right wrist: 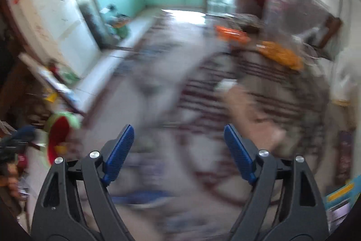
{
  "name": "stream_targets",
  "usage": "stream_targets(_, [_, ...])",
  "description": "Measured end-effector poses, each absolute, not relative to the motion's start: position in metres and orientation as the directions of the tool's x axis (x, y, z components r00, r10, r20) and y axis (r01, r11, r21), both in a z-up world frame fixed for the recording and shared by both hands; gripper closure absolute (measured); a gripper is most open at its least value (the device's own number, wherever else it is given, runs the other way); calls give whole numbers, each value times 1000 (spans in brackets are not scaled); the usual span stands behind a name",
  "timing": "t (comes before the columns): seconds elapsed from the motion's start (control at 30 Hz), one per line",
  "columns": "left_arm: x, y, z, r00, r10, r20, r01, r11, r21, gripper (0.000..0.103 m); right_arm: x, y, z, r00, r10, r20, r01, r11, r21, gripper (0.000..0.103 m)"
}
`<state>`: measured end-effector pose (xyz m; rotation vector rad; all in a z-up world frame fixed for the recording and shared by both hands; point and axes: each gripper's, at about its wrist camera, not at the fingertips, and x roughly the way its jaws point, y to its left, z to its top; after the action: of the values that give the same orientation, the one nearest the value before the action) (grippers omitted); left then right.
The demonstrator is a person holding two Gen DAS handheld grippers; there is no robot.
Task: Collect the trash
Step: 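Grasp the pink-and-white carton with the right gripper while the left grasps the orange snack bag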
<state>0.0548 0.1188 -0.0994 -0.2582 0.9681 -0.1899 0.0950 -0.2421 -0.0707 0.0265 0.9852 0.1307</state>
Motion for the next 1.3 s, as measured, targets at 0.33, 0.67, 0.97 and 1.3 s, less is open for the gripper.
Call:
stream_targets(0.33, [114,-27,-35,642,-309,-702,176,950,-257,26,167,-324,-172,327,89,-941,-219,976,16,37])
stream_targets(0.67, [251,-174,-32,663,-273,-697,285,953,-102,18,177,-350,-187,318,241,-917,-293,945,146,60])
stream_targets(0.97, [382,-255,-134,577,-214,-788,251,965,-78,14,127,-424,-166,449,361,-817,-119,931,346,64])
stream_targets(1.3, [439,-277,-197,491,-109,-864,182,983,-21,33,112,-453,-159,519,363,-774,-24,911,412,63])
